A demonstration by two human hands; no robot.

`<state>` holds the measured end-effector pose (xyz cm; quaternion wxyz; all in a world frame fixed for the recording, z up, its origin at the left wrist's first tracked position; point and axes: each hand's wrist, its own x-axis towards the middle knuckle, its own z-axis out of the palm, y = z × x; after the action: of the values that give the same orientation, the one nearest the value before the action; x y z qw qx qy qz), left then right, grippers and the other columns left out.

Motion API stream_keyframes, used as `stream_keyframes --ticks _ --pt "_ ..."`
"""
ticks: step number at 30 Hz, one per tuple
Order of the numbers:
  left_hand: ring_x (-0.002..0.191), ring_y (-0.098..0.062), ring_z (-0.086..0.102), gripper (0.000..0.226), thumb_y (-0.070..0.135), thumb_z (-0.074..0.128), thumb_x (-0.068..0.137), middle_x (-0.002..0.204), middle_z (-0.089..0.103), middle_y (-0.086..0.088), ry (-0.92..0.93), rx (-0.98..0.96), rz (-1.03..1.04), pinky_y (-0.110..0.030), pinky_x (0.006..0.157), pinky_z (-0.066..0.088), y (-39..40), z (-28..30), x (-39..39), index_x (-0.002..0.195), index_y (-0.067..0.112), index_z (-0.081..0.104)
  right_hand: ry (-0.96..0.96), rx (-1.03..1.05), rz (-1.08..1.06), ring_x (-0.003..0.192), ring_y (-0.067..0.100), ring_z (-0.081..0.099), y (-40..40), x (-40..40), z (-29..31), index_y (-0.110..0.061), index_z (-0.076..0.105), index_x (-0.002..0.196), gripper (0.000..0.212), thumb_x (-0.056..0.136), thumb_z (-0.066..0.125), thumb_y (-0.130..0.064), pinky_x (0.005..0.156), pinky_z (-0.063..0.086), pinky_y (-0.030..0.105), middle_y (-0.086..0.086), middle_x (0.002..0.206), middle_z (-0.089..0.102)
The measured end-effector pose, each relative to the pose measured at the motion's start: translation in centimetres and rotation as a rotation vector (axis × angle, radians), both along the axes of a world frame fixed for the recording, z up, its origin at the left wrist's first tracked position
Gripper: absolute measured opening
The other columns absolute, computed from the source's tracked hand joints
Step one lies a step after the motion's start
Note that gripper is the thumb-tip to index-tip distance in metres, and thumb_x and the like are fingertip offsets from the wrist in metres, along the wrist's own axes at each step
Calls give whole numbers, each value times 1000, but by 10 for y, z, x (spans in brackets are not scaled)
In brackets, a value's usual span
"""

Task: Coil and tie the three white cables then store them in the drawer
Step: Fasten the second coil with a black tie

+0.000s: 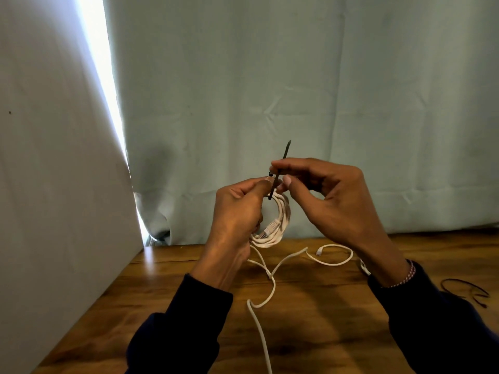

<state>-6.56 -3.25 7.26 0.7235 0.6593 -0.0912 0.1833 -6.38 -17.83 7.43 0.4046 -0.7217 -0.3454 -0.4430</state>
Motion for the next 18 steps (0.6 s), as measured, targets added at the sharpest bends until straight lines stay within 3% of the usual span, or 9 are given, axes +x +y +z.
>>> stream_keyframes --ticks 6,9,12,15,17,18 --pt "51 -14 32 20 26 61 97 40 49 15 -14 15 5 -22 43 30 -3 1 -4 102 18 78 -365 -86 -293 97 15 67 -5 7 -6 -9 76 111 21 90 74 -14 86 56 23 10 106 72" --pt "50 -13 35 21 27 61 97 41 54 9 -23 41 9 -23 44 33 -3 2 -8 105 19 78 -458 -89 -406 99 20 61 -5 8 -8 -8 77 109 19 89 76 -10 88 52 18 19 109 64" --pt "54 -21 52 21 25 61 97 73 63 1 -25 48 4 -33 44 44 -5 5 -12 105 17 78 -497 -127 -392 100 20 65 -5 11 -12 -2 74 111 22 89 74 -3 94 47 11 18 109 69" --pt "54 -12 47 22 26 62 96 80 59 -1 -31 75 29 -18 44 38 -6 5 -13 106 16 78 -504 -125 -347 103 18 69 -4 14 -15 0 73 113 25 88 73 3 99 47 13 14 110 73" --pt "61 -25 56 21 25 63 96 81 62 -4 -31 77 38 -30 56 55 -7 7 -15 106 16 79 -489 -81 -287 102 15 69 -3 16 -16 0 73 111 24 88 72 6 97 50 17 12 108 74" --pt "78 -32 59 21 25 63 96 83 62 1 -26 74 41 -45 76 58 -7 8 -17 106 16 79 -463 -37 -234 102 13 69 -2 17 -17 0 73 110 22 88 71 6 95 53 19 11 107 74"
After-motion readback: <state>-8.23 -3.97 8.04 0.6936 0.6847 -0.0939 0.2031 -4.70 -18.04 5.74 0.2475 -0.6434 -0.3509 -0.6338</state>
